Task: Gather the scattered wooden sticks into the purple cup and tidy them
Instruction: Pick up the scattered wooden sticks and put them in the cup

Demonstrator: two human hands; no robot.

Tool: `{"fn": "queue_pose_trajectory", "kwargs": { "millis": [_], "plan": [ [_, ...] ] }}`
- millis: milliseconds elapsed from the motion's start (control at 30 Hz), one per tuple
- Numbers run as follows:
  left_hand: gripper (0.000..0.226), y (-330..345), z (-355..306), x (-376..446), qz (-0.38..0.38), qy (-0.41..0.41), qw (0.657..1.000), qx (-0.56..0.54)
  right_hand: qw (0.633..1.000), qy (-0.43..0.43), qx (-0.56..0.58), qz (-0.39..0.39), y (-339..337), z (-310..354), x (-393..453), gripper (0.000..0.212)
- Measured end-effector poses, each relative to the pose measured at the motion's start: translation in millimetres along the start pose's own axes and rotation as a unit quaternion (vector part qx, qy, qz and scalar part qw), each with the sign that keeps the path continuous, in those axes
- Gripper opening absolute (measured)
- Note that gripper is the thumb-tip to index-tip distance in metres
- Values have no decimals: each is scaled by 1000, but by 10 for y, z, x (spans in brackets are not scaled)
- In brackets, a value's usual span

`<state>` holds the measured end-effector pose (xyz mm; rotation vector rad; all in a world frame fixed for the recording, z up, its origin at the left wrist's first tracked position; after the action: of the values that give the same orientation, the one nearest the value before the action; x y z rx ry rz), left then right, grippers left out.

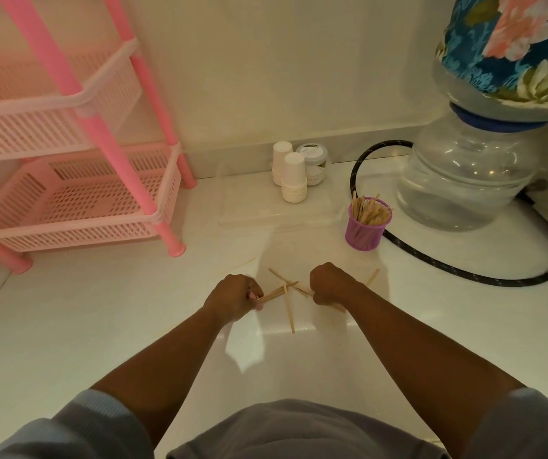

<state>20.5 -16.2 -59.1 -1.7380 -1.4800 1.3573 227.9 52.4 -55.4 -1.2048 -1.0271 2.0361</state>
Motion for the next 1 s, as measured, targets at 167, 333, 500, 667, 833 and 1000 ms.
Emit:
{"fn": "queue_pose_trajectory", "kwargs": {
  "millis": [167, 333, 500, 667, 833, 1000],
  "plan": [
    [24, -27, -53, -8, -44, 25, 998, 30, 1000, 0, -4, 1, -20, 27, -24, 7],
    [13, -54, -67, 45, -70, 27, 997, -17, 998, 27, 39, -45, -18, -3, -89, 24],
    [13, -109, -160, 95, -110, 32, 989, -92, 991, 48, 97, -73, -35, -60, -105, 14],
    [17, -155, -305, 166, -116, 33, 984, -131, 980, 48, 173, -84, -172, -103, -119, 21],
    [21, -205, -498, 286, -113, 40, 981, -149, 951, 63, 282, -107, -357, -160, -126, 25],
    [21, -250, -727, 379, -107, 68, 976, -175, 918, 50, 363, -154, -551, -213, -81, 20]
  ]
}}
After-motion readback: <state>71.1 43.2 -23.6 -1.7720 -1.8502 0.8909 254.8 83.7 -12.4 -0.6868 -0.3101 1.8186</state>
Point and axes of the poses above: each hand's wrist, its own x-axis towards the middle knuckle, its own y-axis out of the palm, z = x × y, the point moved 3 cm from there along x, towards the middle knuckle, and after that the axes turned 7 degrees about x, right-handed, at the moved point
